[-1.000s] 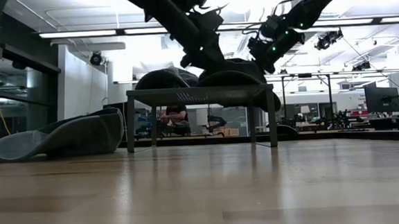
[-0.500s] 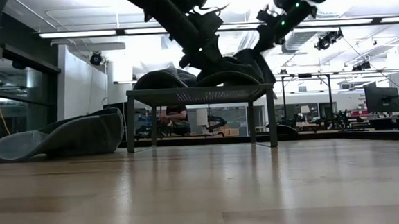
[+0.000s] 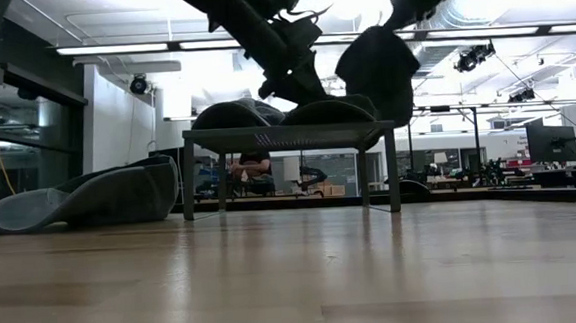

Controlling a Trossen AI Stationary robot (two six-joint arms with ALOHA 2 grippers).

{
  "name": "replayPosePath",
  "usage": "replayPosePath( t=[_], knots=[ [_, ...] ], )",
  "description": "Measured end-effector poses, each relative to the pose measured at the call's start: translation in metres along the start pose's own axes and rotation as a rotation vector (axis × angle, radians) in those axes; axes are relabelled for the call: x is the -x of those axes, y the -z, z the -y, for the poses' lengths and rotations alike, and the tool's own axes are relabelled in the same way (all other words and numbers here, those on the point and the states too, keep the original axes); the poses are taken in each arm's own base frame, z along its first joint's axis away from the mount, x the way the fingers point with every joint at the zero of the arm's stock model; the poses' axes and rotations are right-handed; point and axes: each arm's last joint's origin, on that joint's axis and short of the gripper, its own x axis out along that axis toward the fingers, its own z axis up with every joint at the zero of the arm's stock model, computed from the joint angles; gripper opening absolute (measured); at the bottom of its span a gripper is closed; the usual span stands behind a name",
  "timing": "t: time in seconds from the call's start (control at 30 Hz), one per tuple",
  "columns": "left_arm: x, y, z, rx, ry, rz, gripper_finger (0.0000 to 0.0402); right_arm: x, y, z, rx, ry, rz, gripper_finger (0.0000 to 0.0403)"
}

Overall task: Pick & Place hat
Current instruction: Adjust the black cap on the shelf

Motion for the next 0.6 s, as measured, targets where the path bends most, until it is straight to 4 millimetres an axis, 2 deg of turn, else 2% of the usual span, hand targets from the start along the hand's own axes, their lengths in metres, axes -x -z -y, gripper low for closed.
replayPosePath(
  t=[0.37, 0.6],
  knots=[
    [0.0, -0.004, 0.001, -0.001, 0.011, 0.039, 0.0156, 0.054, -0.025, -0.006, -0.089, -0.045, 0.151, 0.0],
    [0.012, -0.014, 0.002, -0.009, 0.028, 0.128, 0.0156, 0.067, -0.034, -0.018, -0.143, -0.117, 0.193, 0.0]
  ],
)
